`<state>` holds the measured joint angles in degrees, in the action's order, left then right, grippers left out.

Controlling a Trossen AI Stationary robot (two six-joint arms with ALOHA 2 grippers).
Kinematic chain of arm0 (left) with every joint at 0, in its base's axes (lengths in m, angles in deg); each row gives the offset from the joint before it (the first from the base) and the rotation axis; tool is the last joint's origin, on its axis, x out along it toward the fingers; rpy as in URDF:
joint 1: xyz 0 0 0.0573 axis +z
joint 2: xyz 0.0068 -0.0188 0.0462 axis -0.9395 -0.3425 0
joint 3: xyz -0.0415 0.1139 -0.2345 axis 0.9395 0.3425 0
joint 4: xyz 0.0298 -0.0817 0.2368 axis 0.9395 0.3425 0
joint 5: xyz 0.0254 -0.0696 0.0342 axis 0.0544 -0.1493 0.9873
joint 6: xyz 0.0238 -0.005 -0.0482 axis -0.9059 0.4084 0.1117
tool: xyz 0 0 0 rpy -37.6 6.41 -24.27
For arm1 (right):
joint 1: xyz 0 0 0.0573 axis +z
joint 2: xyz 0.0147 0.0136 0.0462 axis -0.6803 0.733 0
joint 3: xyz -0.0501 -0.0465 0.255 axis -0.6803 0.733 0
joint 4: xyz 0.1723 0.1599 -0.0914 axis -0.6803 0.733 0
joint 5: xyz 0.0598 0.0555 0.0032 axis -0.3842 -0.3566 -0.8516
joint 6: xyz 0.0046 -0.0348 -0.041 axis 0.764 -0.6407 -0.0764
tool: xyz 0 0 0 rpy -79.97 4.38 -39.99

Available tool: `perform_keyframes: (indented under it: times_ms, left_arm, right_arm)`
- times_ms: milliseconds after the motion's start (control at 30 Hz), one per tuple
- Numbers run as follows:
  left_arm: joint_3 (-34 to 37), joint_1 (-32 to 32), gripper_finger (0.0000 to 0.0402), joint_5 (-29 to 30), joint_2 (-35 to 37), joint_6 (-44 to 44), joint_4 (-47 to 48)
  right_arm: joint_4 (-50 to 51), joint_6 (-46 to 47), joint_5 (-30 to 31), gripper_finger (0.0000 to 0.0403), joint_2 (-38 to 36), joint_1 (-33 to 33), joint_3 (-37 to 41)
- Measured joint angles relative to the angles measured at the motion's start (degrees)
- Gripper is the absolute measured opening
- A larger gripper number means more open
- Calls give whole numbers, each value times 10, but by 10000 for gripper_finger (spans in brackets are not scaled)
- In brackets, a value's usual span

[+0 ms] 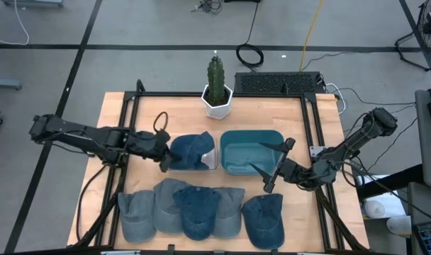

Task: Pick & Place hat
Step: Put the right blue cap into the transparent bin

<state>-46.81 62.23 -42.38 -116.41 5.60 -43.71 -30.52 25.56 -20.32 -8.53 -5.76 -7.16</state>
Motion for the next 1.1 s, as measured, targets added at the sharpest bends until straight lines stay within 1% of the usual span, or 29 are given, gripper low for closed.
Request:
perform_keyframes:
  times_ms: [167,267,333,433,567,733,933,1100]
  left_arm:
    - [0,14,10,-11,-40,2,-3]
    - [0,14,10,-1,-56,4,1]
    - [0,14,19,0,-66,-12,-2]
    - [0,12,51,0,-79,-44,2]
    - [0,10,99,0,-86,-52,6]
    - [0,10,160,0,-79,-113,10]
    - [0,15,223,-3,-45,-144,20]
    - [0,28,251,3,3,-154,56]
  right_arm:
    - [3,0,0,325,0,0,0]
    - [4,0,0,325,0,0,0]
    - [4,-1,0,325,0,0,0]
    - [4,-1,0,325,0,0,0]
    - [4,-1,0,325,0,0,0]
    - [4,-1,0,325,0,0,0]
    - [10,-1,0,325,0,0,0]
    - [13,8,0,325,0,0,0]
